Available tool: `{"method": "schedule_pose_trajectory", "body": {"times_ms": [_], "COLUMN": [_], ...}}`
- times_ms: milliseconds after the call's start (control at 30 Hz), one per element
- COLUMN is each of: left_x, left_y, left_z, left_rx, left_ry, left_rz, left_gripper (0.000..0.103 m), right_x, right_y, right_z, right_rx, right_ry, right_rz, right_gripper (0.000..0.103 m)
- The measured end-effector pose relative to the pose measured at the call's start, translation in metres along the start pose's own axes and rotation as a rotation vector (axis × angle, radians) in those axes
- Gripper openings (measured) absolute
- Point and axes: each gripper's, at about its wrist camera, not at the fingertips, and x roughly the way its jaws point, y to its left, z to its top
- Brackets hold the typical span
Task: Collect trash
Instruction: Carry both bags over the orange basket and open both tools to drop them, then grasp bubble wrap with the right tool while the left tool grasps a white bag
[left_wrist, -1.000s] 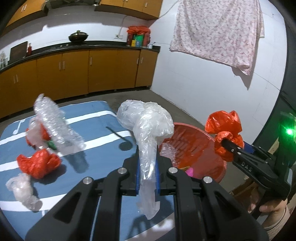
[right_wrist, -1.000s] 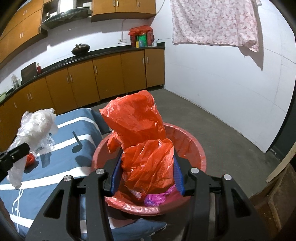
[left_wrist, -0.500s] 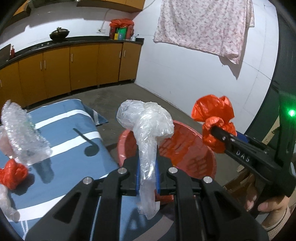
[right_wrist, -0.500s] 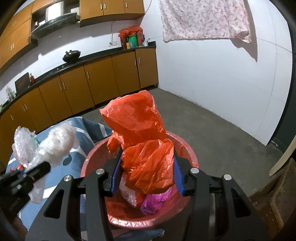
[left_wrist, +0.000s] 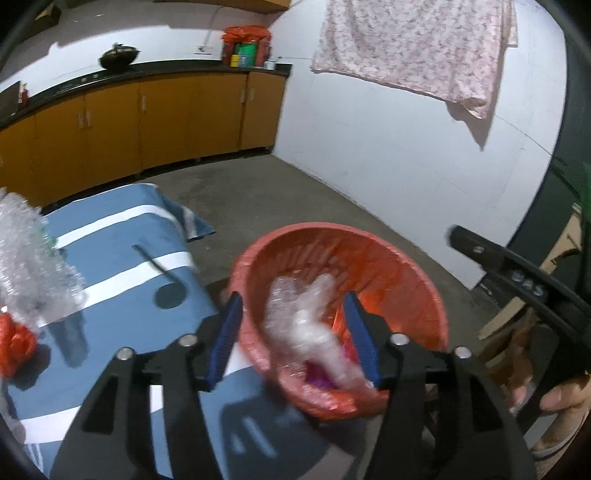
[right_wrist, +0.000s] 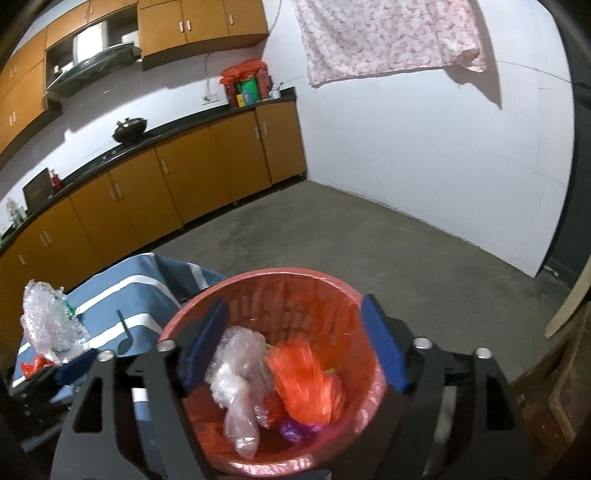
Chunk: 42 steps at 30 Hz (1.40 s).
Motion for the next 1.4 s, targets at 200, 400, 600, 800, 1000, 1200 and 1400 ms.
{"method": "schedule_pose_trajectory", "body": {"times_ms": [200, 400, 600, 800, 1000, 1200, 1400], "left_x": [-0.034, -0.076, -0.128, -0.162, -0.156, -0.134, -0.126], "left_y": [0.032, 0.067, 0.118, 0.189, 0.234, 0.257, 0.277], "left_z": [-0.013, -0.034, -0.061, -0.090, -0.104, -0.109, -0.117], "left_rx": [-0.028, -0.044, -0.102, -0.223, -0.353, -0.402, -0.473], "left_ry": [-0.058, -0.088, -0.127, -0.091, -0.011, 0.061, 0.095], "left_rz": [0.145, 0.310, 0.492, 0.685, 0.654, 0.618, 0.559], "left_gripper": [0.089, 0.094, 0.095, 0.096, 0.095, 0.081, 0.055], "right_x": [-0.011, -0.014, -0.018, -0.025, -0.034, -0.037, -0.037], "right_y": [0.007, 0.039, 0.082, 0.126, 0.154, 0.171, 0.189], "right_z": [-0.013, -0.025, -0.037, -0.051, -0.058, -0.059, -0.061], "right_rx": [-0.083, -0.160, -0.209, -0.285, -0.347, -0.372, -0.377], "right_ry": [-0.047, -0.020, 0.008, 0.024, 0.024, 0.018, 0.026], "right_rz": [-0.109, -0.043, 0.046, 0.116, 0.161, 0.185, 0.226], "right_gripper": [0.101, 0.101, 0.101, 0.101, 0.101, 0.101, 0.101]}}
